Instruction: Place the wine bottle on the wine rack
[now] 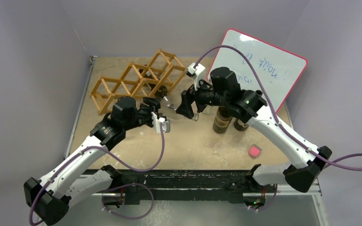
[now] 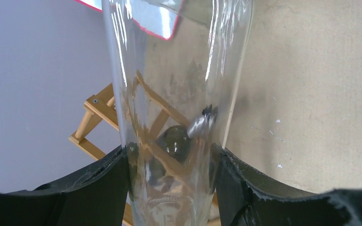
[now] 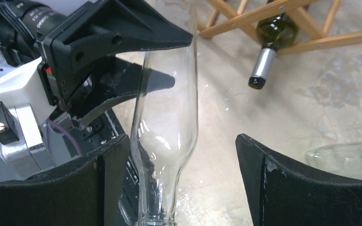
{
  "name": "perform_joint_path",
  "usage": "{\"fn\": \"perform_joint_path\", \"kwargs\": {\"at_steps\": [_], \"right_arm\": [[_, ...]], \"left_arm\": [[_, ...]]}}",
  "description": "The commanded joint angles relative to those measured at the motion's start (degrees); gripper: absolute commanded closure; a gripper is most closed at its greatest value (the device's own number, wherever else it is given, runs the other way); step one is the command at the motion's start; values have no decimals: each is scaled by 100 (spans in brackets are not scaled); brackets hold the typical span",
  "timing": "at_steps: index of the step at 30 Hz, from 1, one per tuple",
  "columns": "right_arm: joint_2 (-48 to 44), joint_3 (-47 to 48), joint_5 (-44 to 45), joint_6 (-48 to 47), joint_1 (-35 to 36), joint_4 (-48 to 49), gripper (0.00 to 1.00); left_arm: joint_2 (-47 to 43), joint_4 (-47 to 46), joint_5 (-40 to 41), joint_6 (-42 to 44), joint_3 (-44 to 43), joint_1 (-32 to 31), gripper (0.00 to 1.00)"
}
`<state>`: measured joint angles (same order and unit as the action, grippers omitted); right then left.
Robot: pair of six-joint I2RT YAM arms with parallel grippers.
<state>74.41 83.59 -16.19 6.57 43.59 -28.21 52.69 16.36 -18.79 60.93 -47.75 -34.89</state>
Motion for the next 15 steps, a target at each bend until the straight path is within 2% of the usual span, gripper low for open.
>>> {"fn": "perform_joint_path", "kwargs": {"at_steps": [1,10,15], "right_arm": [[12,-34,-663,-123,26,128,15],[389,-258,-1336,92,29,385,16],[500,-342,-1260,118,35,337,26]], "left_arm": [[-176,-287,-55,431,-315,10,100],[-207,-353,-47,581,-252,9,100],[-212,-371,-26,610,-236,11,100]]}}
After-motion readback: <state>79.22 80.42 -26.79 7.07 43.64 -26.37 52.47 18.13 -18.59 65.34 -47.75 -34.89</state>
